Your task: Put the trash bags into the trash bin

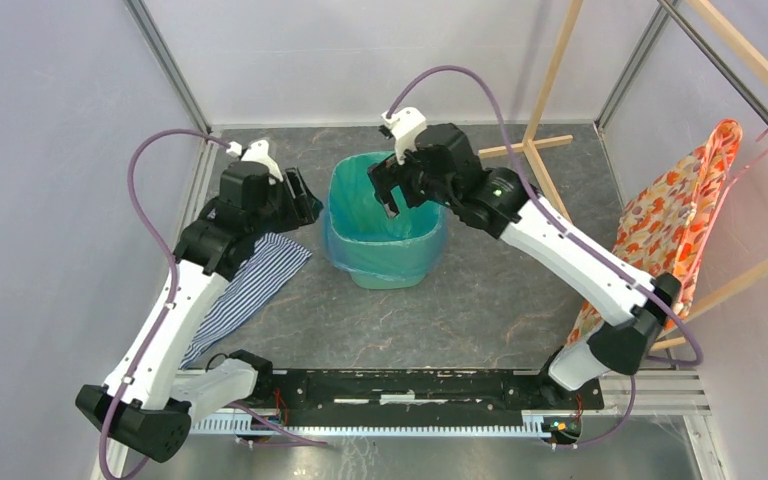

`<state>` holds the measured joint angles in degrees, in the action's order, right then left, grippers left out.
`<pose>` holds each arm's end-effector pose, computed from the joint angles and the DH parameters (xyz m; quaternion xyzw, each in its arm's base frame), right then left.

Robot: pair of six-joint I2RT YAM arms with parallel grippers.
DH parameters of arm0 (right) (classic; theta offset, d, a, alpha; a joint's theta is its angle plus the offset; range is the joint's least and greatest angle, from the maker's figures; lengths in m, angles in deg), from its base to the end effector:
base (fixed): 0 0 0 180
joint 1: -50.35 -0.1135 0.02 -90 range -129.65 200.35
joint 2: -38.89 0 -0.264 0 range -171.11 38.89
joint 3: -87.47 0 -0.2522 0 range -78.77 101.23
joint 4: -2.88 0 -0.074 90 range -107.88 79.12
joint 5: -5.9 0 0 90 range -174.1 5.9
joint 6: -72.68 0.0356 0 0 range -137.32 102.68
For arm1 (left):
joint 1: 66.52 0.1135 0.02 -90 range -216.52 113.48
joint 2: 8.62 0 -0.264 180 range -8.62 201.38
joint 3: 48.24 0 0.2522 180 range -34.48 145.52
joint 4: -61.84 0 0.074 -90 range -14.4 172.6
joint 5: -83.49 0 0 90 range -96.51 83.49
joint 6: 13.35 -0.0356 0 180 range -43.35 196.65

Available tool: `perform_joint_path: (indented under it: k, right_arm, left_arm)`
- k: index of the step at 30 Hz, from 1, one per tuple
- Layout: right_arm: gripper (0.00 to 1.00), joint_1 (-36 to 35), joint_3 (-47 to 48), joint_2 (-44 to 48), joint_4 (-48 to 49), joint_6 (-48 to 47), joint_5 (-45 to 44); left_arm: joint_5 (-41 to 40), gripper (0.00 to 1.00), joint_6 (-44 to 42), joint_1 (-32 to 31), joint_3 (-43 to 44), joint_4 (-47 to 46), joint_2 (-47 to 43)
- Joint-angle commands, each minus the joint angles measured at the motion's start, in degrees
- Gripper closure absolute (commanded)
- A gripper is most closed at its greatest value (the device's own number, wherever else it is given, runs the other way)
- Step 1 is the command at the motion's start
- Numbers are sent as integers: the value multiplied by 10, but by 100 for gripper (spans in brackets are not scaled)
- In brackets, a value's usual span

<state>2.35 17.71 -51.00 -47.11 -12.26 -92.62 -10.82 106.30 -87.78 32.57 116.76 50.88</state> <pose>0.2387 0.2572 0.4112 -0.2808 0.8159 0.1665 0.4772 0.1987 -0.0744 0.3720 -0.0821 0.8771 -0.1730 0.4406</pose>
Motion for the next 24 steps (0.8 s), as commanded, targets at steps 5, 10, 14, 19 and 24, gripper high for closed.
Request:
perform_joint_path:
  k: [5,10,14,19,24]
  right_arm:
    - [2,-1,-60,131,109,25,-23]
    - [2,-1,-135,202,161,43,-42]
    - [2,-2,-218,267,223,53,-56]
    - [2,-1,-279,324,254,55,-75]
    - [2,-2,-303,353,257,55,-95]
  left_arm:
    - [109,20,-62,-1,97,-18,-3]
    - [161,10,-67,-2,98,-58,-6]
    - [152,9,-71,-1,86,-74,-16]
    - [131,1,-68,-1,67,-83,-34]
    - [120,0,-68,-1,53,-80,-46]
